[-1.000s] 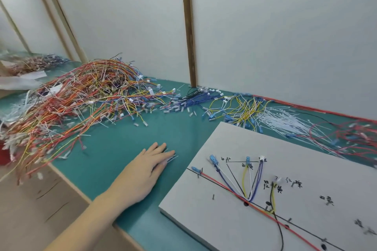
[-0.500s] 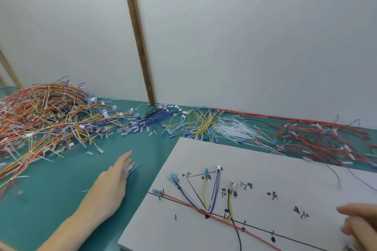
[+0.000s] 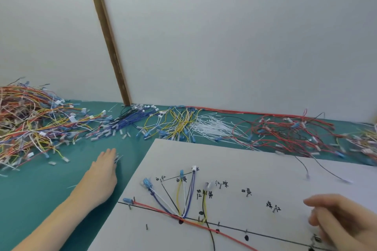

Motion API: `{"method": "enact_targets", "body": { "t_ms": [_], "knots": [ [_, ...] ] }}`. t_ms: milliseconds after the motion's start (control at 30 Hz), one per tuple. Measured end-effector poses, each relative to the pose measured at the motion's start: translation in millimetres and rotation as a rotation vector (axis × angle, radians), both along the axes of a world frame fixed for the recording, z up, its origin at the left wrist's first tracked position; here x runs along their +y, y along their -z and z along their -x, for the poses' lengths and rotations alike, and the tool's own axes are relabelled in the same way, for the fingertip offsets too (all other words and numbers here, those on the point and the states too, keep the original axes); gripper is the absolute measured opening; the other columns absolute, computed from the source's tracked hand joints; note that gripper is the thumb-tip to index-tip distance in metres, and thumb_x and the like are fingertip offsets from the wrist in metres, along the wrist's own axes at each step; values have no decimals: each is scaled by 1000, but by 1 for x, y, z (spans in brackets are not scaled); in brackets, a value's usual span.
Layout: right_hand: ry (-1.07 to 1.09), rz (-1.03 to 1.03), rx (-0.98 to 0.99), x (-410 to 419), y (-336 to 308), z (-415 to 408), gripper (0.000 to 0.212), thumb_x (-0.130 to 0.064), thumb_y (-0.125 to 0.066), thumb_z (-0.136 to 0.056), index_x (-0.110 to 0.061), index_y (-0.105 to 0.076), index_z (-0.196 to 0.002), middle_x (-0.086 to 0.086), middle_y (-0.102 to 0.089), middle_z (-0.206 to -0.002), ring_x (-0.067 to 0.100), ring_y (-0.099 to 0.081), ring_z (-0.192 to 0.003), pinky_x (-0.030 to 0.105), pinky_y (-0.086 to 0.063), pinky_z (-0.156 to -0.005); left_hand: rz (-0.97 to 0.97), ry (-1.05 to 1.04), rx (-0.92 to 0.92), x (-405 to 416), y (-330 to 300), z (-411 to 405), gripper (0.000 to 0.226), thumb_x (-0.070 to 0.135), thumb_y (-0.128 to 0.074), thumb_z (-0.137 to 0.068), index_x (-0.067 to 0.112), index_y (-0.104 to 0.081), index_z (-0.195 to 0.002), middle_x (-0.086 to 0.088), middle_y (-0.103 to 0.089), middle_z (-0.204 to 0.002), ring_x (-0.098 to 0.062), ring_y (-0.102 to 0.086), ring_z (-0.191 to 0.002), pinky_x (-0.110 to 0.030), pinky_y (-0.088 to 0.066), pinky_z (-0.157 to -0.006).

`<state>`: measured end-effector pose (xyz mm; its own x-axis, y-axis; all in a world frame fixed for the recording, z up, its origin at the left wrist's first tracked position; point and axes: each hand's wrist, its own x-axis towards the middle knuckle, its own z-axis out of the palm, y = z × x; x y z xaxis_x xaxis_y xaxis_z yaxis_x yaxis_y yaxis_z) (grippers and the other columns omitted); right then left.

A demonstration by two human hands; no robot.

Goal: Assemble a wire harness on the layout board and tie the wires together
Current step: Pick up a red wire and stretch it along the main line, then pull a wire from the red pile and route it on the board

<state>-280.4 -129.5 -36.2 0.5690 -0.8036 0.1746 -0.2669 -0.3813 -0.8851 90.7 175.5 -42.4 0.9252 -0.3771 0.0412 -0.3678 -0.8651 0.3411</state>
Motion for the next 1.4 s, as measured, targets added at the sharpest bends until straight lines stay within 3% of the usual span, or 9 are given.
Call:
{"method": "enact_targets", "body": {
  "t_ms": [200, 300, 367, 433, 500, 700, 833, 1167, 1400],
  "knots": [
    [-60, 76, 11, -2, -9, 2, 41, 3, -64, -92, -36, -76, -98, 4, -75, -75, 34, -60, -54, 43, -53, -51, -109, 48, -174, -27, -15, -21, 43, 5, -35, -103, 6, -42, -145, -13, -28, -165, -28, -16, -156, -60, -16, -121],
    [-66, -1, 7, -7, -15, 4, 41, 2, -61, -95, -36, -76, -91, 5, -74, -74, 28, -63, -55, 41, -53, -55, 329, 192, -326, -44, -7, -14, 49, -8, -47, -96, 12, -63, -137, -6, -54, -152, -2, -35, -146, -24, -16, -125],
    [-88, -55, 47, -7, -27, 2, 40, -4, -61, -96, -40, -75, -89, 4, -75, -74, 20, -65, -57, 36, -53, -57, 502, 221, -378, -47, 2, -6, 47, 4, -47, -92, 31, -69, -123, 23, -74, -110, 26, -54, -101, 6, -34, -91],
    [-94, -33, 70, -17, -46, -2, 33, -13, -62, -95, -44, -74, -92, 1, -75, -76, 15, -66, -58, 29, -53, -56, 555, 220, -333, -46, 13, -6, 44, 23, -39, -91, 46, -68, -115, 28, -66, -74, 11, -52, -51, 0, -35, -47],
    [-59, 42, 31, -37, -71, -14, 28, -17, -63, -94, -42, -75, -92, -1, -76, -76, 10, -65, -58, 22, -53, -52, 582, 201, -280, -43, 27, -18, 43, 31, -36, -92, 50, -67, -114, 20, -66, -74, -3, -47, -41, -15, -35, -40],
    [14, 373, 306, -142, -109, -95, 24, -15, -62, -99, -26, -73, -117, -2, -73, -110, 11, -66, -86, 25, -45, -81, 629, 76, -169, -39, 41, -31, 43, 35, -37, -89, 48, -69, -113, 26, -71, -90, 6, -57, -62, -21, -47, -58],
    [-172, 446, 674, -183, -102, -133, 24, -21, -68, -99, -18, -73, -122, 4, -71, -113, 23, -66, -108, 28, -46, -89, 671, 68, -179, -43, 34, -21, 41, 32, -38, -85, 47, -69, -107, 40, -66, -106, 17, -60, -90, 2, -41, -74],
    [-282, 409, 833, -209, -113, -135, 17, -25, -72, -97, -18, -73, -81, -13, -65, -54, -3, -57, -46, 18, -48, -56, 711, 141, -139, -49, 50, -36, 44, 41, -38, -80, 44, -69, -112, 36, -69, -103, 15, -62, -92, 0, -42, -79],
    [165, 33, 33, -215, -151, -167, 18, -6, -61, -102, 8, -68, -93, 18, -67, -78, 14, -63, -42, 24, -59, -47, 679, 131, -113, -48, 56, -44, 44, 43, -40, -82, 43, -68, -116, 33, -71, -103, 14, -64, -97, 4, -40, -84]
  ]
}}
